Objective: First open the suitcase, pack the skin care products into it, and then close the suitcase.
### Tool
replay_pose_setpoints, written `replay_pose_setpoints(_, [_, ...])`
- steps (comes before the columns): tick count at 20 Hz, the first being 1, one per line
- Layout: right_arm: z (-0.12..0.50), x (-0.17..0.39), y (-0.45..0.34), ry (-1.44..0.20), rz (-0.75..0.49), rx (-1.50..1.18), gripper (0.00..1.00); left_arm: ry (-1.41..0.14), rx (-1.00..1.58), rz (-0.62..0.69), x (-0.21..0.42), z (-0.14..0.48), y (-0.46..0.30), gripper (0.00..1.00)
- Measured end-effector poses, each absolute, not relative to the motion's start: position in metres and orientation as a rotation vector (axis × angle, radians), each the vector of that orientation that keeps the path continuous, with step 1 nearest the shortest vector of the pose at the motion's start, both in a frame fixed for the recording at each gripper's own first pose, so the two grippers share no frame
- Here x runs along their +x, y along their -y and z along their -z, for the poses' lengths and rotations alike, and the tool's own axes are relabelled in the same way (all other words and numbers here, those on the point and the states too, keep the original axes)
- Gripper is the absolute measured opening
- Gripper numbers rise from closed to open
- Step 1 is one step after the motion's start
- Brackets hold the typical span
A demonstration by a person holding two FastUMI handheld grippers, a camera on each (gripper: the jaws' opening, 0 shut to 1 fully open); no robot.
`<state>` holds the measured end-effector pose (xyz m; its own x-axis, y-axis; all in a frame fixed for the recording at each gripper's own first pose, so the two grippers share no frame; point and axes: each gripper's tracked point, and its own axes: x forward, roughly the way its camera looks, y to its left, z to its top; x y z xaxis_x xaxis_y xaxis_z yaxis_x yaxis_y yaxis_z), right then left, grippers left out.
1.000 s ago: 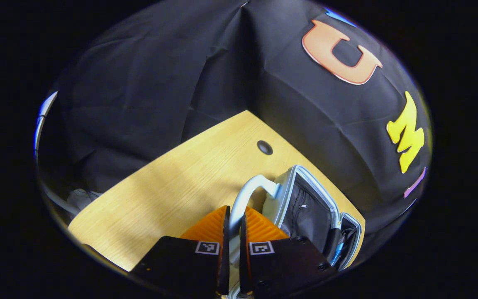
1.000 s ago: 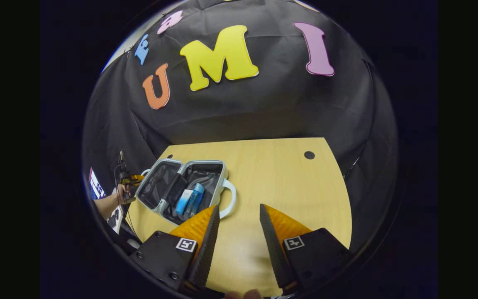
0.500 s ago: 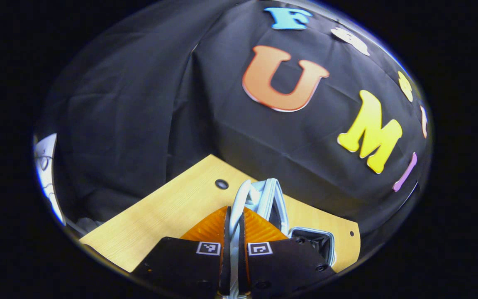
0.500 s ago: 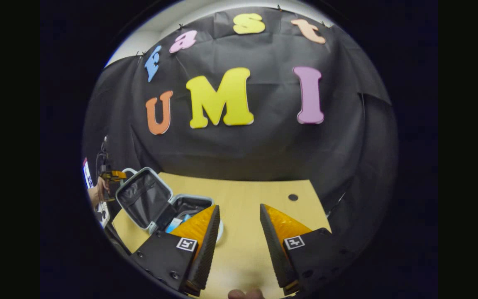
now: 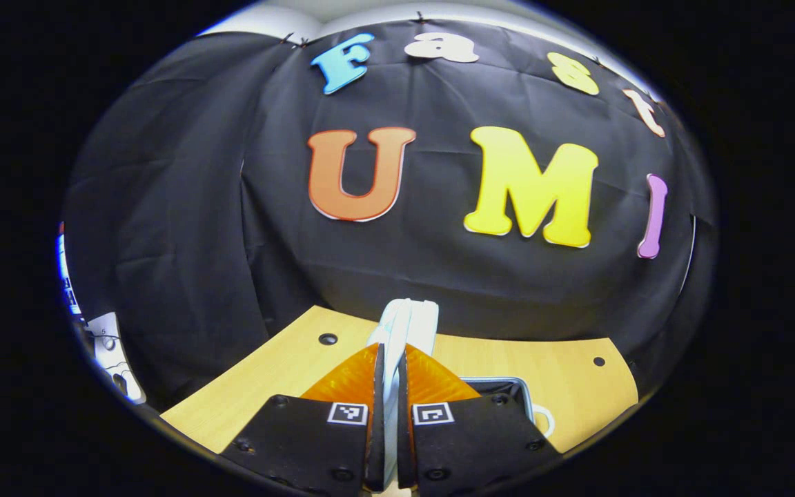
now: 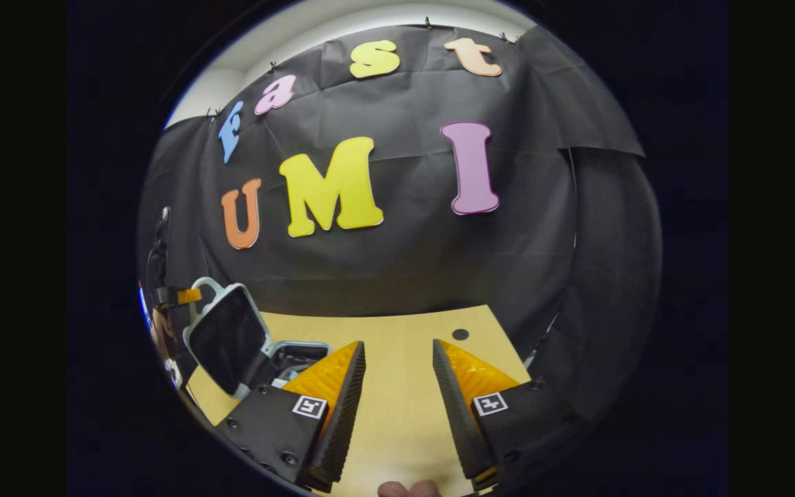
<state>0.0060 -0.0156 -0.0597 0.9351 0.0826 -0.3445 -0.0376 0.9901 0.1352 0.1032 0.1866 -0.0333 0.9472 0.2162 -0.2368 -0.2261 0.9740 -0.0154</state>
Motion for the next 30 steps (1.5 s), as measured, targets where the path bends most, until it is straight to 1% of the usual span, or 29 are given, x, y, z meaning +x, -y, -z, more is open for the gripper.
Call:
replay_pose_setpoints(4, [0.056, -0.004, 0.054, -0.356, 0.008, 0.117, 0.6, -0.231, 0.013, -0.139, 0.11, 0.045, -0.113, 0.1])
replay_pose_setpoints(8, [0.051, -0.018, 0.079, -0.352, 0.071, 0.111, 0.6, -0.251, 0.104, -0.02, 0.119, 0.076, -0.042, 0.1])
replay_pose_setpoints(10, [0.053, -0.026, 0.093, -0.355, 0.098, 0.083, 0.68, -0.266, 0.13, 0.034, 0.12, 0.096, -0.011, 0.1])
replay_pose_setpoints(12, [0.056, -0.033, 0.104, -0.367, 0.125, 0.067, 0.69, -0.293, 0.129, 0.069, 0.12, 0.119, 0.01, 0.1])
replay_pose_setpoints(14, [0.06, -0.039, 0.115, -0.377, 0.158, 0.064, 0.69, -0.308, 0.137, 0.091, 0.122, 0.134, 0.025, 0.1])
replay_pose_setpoints(15, [0.062, -0.041, 0.118, -0.383, 0.167, 0.06, 0.65, -0.313, 0.139, 0.1, 0.124, 0.141, 0.03, 0.1])
replay_pose_setpoints(16, [0.064, -0.043, 0.12, -0.394, 0.174, 0.049, 0.65, -0.319, 0.148, 0.109, 0.124, 0.149, 0.037, 0.1])
replay_pose_setpoints(17, [0.068, -0.045, 0.122, -0.407, 0.176, 0.039, 0.7, -0.329, 0.156, 0.119, 0.125, 0.157, 0.044, 0.1])
replay_pose_setpoints(18, [0.07, -0.047, 0.125, -0.418, 0.182, 0.024, 0.7, -0.338, 0.157, 0.13, 0.128, 0.165, 0.048, 0.1])
replay_pose_setpoints(26, [0.085, -0.049, 0.135, -0.481, 0.197, -0.018, 0.7, -0.407, 0.158, 0.15, 0.141, 0.217, 0.075, 0.1])
replay_pose_setpoints(30, [0.093, -0.048, 0.136, -0.501, 0.189, -0.01, 0.67, -0.413, 0.19, 0.14, 0.14, 0.234, 0.078, 0.1])
